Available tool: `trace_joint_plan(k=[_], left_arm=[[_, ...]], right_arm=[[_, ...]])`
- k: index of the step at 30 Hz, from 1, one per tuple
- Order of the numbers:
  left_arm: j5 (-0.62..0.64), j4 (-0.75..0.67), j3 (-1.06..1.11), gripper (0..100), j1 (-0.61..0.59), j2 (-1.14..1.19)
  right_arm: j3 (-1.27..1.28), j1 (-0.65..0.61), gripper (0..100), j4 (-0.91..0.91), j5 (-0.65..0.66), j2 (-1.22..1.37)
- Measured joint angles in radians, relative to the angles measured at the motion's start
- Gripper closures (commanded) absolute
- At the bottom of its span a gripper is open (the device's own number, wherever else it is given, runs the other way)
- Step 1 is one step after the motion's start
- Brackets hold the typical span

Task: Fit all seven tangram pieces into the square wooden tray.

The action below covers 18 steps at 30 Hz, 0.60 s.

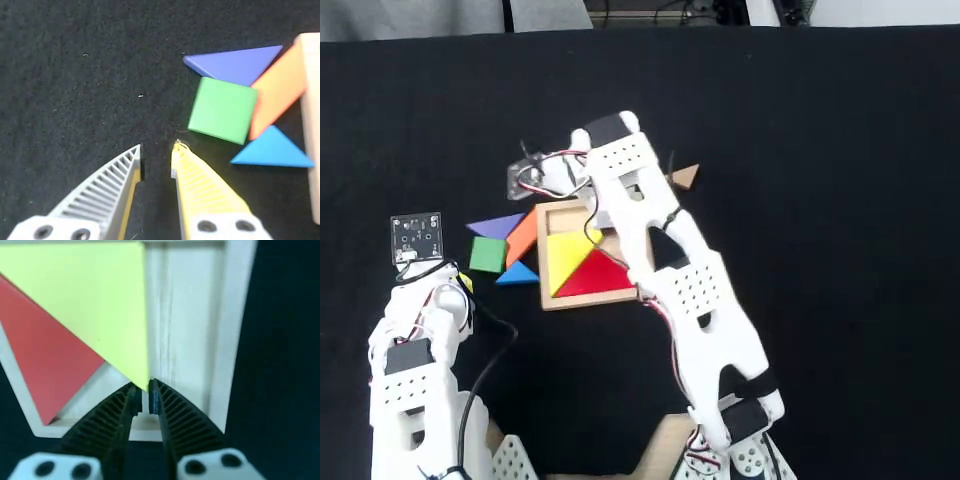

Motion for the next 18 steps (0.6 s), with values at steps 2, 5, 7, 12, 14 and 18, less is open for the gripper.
trace_joint_plan(k=[2, 5, 7, 12, 14, 18], left_arm=[[0.000, 0.000, 0.000, 89, 0.000, 0.000], [0.000, 0.000, 0.000, 89, 0.000, 0.000], [0.000, 0.000, 0.000, 89, 0.000, 0.000], [0.000, 0.000, 0.000, 89, 0.000, 0.000], [0.000, 0.000, 0.000, 89, 0.000, 0.000], [0.000, 0.000, 0.000, 89, 0.000, 0.000]], right_arm=[[-0.023, -0.023, 98.8, 0.000, -0.021, 0.000], [-0.037, -0.058, 98.8, 0.000, -0.041, 0.000], [-0.049, -0.077, 98.8, 0.000, -0.064, 0.000], [-0.064, -0.110, 98.8, 0.000, -0.117, -0.011], [-0.066, -0.126, 98.8, 0.000, -0.127, -0.034], [-0.066, -0.164, 98.8, 0.000, -0.178, -0.074]])
